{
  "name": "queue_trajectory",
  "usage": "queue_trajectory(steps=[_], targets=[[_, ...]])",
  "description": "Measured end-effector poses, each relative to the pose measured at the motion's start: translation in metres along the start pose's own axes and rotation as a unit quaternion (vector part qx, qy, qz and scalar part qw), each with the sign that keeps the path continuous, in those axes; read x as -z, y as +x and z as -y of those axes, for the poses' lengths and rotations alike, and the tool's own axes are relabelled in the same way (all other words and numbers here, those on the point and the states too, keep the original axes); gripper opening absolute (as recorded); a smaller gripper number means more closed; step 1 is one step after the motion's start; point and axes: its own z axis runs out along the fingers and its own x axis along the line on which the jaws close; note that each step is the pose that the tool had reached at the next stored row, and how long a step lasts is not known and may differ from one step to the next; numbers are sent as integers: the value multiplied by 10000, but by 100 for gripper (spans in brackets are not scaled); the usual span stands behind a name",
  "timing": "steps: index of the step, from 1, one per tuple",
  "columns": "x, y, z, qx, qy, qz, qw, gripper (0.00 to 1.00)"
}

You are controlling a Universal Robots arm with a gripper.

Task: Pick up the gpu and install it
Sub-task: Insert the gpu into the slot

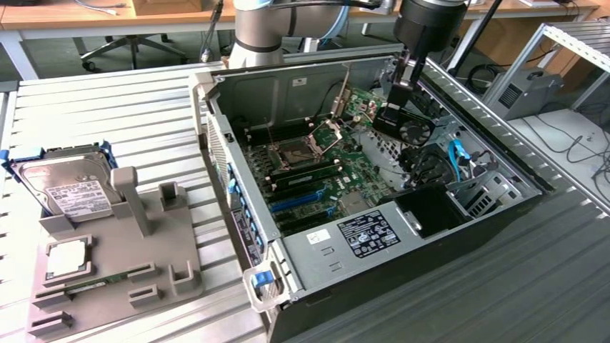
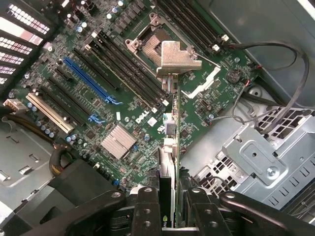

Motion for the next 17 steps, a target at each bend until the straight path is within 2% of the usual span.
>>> queue_trajectory(steps=[17], targets=[[0,0,0,307,-6,17,9995,26]])
